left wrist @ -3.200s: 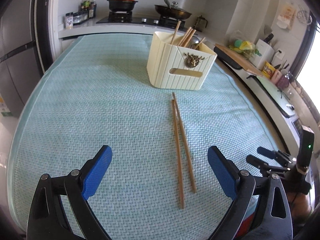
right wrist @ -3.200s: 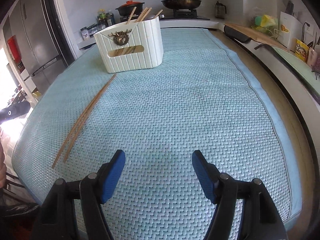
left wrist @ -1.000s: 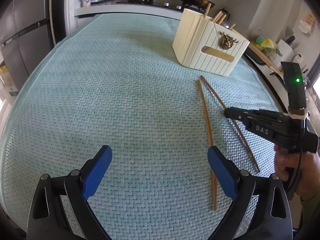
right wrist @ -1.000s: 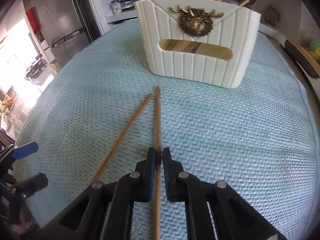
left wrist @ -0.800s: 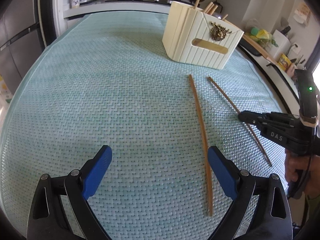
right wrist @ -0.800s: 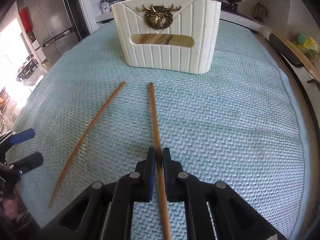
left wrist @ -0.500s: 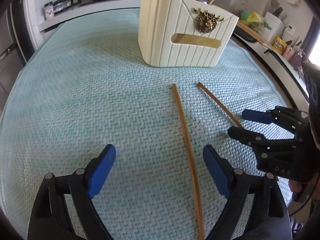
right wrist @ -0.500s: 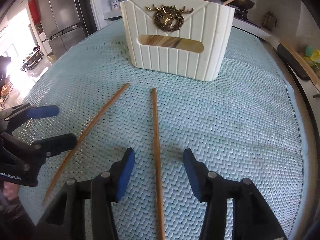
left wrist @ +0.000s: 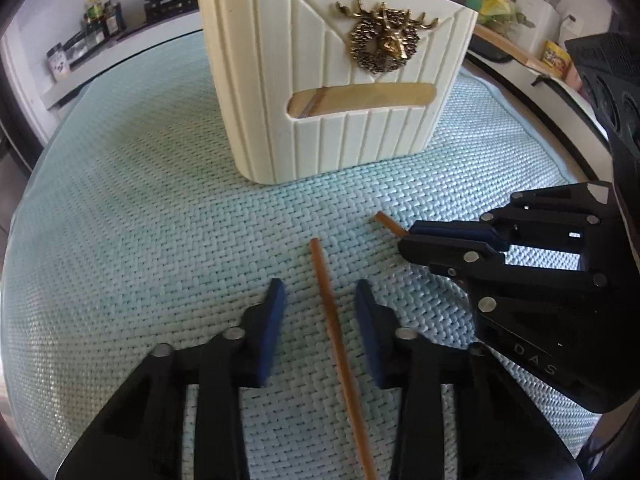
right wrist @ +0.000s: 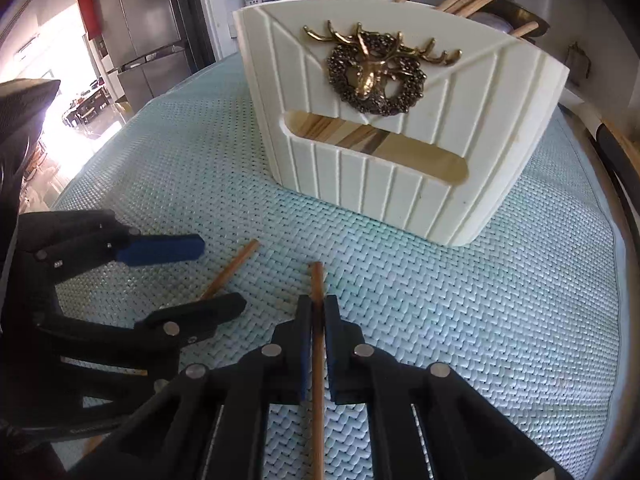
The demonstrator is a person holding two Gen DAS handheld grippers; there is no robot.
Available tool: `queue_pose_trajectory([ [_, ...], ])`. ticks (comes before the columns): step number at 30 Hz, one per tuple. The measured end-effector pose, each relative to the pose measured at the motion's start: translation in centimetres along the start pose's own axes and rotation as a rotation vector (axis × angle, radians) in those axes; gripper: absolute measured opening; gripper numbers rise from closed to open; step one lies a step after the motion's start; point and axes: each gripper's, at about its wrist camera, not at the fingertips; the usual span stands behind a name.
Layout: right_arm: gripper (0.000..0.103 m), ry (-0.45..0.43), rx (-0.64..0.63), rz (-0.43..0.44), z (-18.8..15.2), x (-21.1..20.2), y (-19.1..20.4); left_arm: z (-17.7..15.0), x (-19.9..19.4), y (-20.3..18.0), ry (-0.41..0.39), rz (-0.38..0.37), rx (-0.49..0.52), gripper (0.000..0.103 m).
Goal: Organize utensils
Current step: 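Close the right tool on a chopstick while the left tool closes on the last one, then lift the chopstick with the right tool while the left tool carries its chopstick over the holder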
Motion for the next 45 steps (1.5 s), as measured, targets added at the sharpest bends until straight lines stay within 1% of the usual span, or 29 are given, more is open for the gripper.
queue_pose_trajectory([
  [1, 0.006, -0.013, 0.016, 0.009, -0.1, -0.3, -0.4, -0.1, 0.0, -0.1, -0.006, -0.006, 0.0, 0.015],
  [2, 0.006, -0.03, 0.035, 0.017, -0.3, -0.7, -0.7, -0.1, -0.1, -0.1, -0.012, -0.014, -0.004, 0.007],
  [4, 0.006, -0.069, 0.068, 0.04, -1.1, -2.2, -1.9, -0.3, -0.1, -0.1, -0.019, -0.027, -0.022, 0.005],
  [6, 0.006, -0.114, 0.088, 0.051, -1.5, -3.8, -2.2, -0.4, -0.3, 0.2, -0.022, -0.04, -0.039, 0.004],
  [8, 0.006, -0.166, 0.102, 0.061, -1.7, -5.7, -2.3, -0.2, -1.3, 0.8, -0.043, -0.056, -0.07, 0.004],
  [11, 0.006, -0.252, 0.108, 0.082, -1.8, -9.2, -2.1, 0.3, -4.3, 2.0, -0.106, -0.078, -0.104, 0.004],
  [15, 0.006, -0.354, 0.083, 0.102, -1.9, -13.8, -1.0, 0.8, -9.8, 3.7, -0.214, -0.11, -0.13, 0.004],
  [17, 0.006, -0.401, 0.065, 0.108, -1.8, -16.0, 0.0, 0.9, -12.6, 4.6, -0.265, -0.122, -0.139, 0.004],
  [20, 0.006, -0.462, 0.032, 0.105, -1.9, -18.3, 2.5, 1.1, -16.0, 5.6, -0.335, -0.144, -0.152, 0.004],
  [22, 0.006, -0.496, 0.008, 0.098, -2.4, -19.5, 3.5, 0.8, -17.6, 5.6, -0.377, -0.149, -0.156, 0.004],
  [25, 0.006, -0.541, -0.035, 0.073, -3.0, -21.2, 5.3, 0.7, -18.9, 5.4, -0.426, -0.149, -0.168, 0.004],
  [29, 0.006, -0.594, -0.087, 0.035, -3.3, -22.4, 7.3, 0.5, -19.8, 5.8, -0.463, -0.156, -0.191, 0.004],
  [34, 0.006, -0.626, -0.11, 0.032, -2.7, -23.2, 8.1, 0.7, -20.8, 6.7, -0.496, -0.163, -0.222, 0.004],
  [41, 0.006, -0.657, -0.096, 0.04, -1.6, -24.1, 7.5, 2.2, -20.9, 7.9, -0.5, -0.185, -0.259, 0.004],
  [45, 0.006, -0.675, -0.094, 0.037, -0.3, -24.7, 7.0, 4.1, -21.1, 8.3, -0.504, -0.197, -0.26, 0.004],
])
Point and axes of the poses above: each gripper's, at about its wrist camera, not at the fingertips, and x roughly the way its jaws point, y to its left, z to its top, and after that the axes turned 14 degrees about z, right-handed
